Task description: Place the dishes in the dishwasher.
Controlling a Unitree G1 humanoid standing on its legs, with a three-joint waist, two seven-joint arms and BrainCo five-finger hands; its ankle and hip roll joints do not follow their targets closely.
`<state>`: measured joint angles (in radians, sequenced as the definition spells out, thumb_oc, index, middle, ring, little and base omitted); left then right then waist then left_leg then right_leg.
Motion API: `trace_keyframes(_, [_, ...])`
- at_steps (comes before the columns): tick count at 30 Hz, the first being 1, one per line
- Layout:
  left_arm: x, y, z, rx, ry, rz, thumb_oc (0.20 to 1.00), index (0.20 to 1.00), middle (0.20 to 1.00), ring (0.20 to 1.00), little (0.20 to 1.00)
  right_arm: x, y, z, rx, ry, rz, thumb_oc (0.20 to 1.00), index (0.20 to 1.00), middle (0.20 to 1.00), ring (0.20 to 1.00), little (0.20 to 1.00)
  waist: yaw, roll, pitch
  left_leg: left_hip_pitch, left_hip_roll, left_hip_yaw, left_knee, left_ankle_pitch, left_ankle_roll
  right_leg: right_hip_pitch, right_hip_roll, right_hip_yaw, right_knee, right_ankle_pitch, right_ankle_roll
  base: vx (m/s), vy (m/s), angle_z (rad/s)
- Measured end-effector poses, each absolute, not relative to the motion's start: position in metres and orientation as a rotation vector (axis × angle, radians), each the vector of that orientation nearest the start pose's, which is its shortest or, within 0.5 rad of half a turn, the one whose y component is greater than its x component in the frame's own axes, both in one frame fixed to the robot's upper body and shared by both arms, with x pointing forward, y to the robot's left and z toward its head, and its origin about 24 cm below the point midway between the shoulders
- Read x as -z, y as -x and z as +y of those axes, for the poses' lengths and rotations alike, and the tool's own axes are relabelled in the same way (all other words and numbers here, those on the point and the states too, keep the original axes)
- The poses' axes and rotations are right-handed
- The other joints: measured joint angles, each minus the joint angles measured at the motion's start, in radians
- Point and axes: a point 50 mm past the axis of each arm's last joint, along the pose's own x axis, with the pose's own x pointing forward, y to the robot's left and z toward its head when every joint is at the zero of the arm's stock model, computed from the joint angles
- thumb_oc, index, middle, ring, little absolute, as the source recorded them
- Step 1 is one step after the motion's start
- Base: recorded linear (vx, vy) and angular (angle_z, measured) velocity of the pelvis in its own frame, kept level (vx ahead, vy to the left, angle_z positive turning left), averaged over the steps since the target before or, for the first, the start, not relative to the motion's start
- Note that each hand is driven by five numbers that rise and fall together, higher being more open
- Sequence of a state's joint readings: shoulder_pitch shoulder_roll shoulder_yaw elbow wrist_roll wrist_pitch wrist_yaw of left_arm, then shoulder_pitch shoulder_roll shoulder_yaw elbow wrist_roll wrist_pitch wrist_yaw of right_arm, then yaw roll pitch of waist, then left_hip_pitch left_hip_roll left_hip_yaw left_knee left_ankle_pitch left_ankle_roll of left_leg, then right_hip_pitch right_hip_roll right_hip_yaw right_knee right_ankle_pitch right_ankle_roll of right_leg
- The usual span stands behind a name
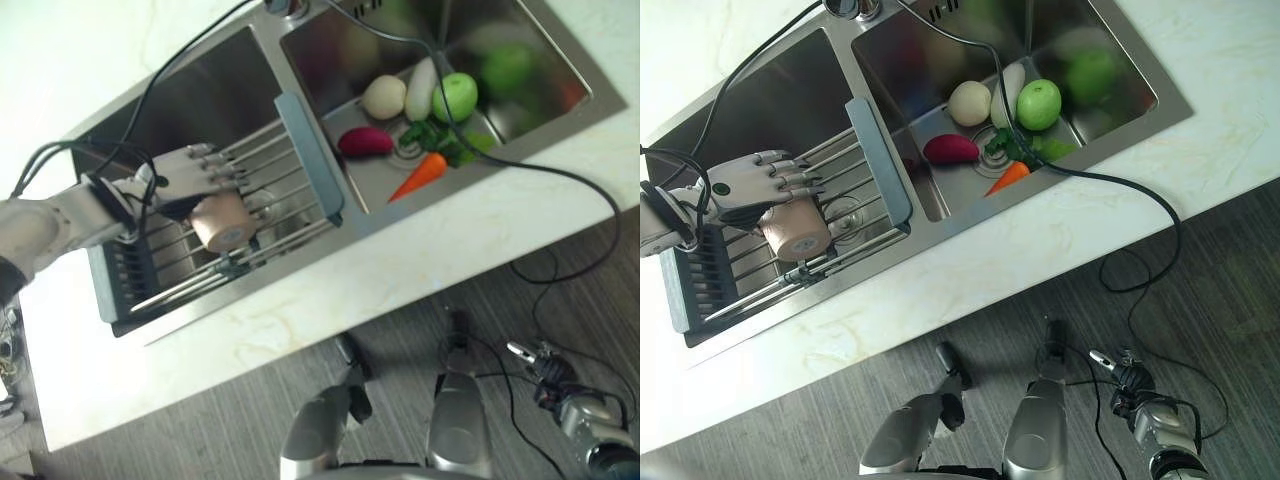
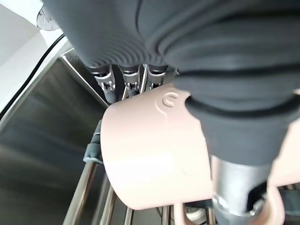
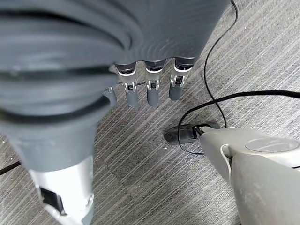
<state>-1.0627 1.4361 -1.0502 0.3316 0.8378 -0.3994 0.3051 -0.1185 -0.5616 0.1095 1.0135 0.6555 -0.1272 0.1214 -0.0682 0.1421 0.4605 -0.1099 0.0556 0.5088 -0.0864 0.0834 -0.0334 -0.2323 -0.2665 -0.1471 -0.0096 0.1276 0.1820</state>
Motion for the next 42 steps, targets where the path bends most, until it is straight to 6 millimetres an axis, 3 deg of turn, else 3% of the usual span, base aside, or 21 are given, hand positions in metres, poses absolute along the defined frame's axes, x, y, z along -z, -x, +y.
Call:
trace_keyframes(11, [-0.238,-0.315,0.283,0.298,-2.317,-0.598,1.0,1.0,1.0,1.0,1.0,0.066,-0.198,-0.329,0.324,-0.072,0.603,1.0,1.0,1.0,1.0,1.0,0.005,-0.006,0.004,-0.026,0.0,0.0,0.0,0.007,0.001,-0.034,0.001,0.003,0.013,0.004,-0.005,-0.02,0.003,-0.01])
trace_keyframes(12, [-0.238,-0.315,0.283,0.295,-2.317,-0.594,0.765,0.765,0.765,0.765,0.765,0.066,-0.198,-0.33,0.326,-0.071,0.605,1.0,1.0,1.0,1.0,1.0,0.005,-0.007,0.004,-0.026,0.001,0.001,0.0,0.008,0.001,-0.035,0.002,0.003,0.013,0.004,-0.006,0.0,0.0,0.0])
trace_keyframes(13, [-0.239,-0.316,0.286,0.281,-2.316,-0.584,0.2,0.2,0.2,0.2,0.2,0.066,-0.198,-0.33,0.327,-0.071,0.605,1.0,1.0,1.0,1.0,1.0,0.005,-0.007,0.004,-0.026,0.004,0.001,0.0,0.009,0.0,-0.035,0.004,0.003,0.013,0.005,-0.007,-0.03,-0.019,-0.02])
trace_keyframes(21, [-0.246,-0.315,0.287,0.264,-2.331,-0.561,0.2,0.2,0.2,0.2,0.2,0.064,-0.202,-0.328,0.321,-0.069,0.596,1.0,1.0,1.0,1.0,1.0,0.006,-0.014,0.009,-0.027,0.015,0.001,0.0,0.016,-0.005,-0.036,0.015,0.002,0.011,0.01,-0.013,0.0,-0.01,0.0])
trace_keyframes(32, [-0.255,-0.315,0.272,0.337,-2.359,-0.49,0.2,0.2,0.2,0.2,0.2,0.065,-0.201,-0.328,0.331,-0.098,0.593,1.0,1.0,1.0,1.0,1.0,0.026,-0.013,0.008,-0.028,0.017,-0.002,0.0,0.017,-0.004,-0.031,0.016,-0.006,0.007,0.01,-0.014,0.0,-0.028,0.01])
trace_keyframes(42, [-0.244,-0.313,0.257,0.371,-2.299,-0.468,0.2,0.2,0.2,0.2,0.2,0.074,-0.19,-0.329,0.36,-0.106,0.636,1.0,1.0,1.0,1.0,1.0,0.024,-0.016,0.0,0.06,0.025,-0.037,0.0,0.016,-0.005,0.105,0.021,-0.078,-0.027,0.009,-0.017,0.05,-0.041,0.11])
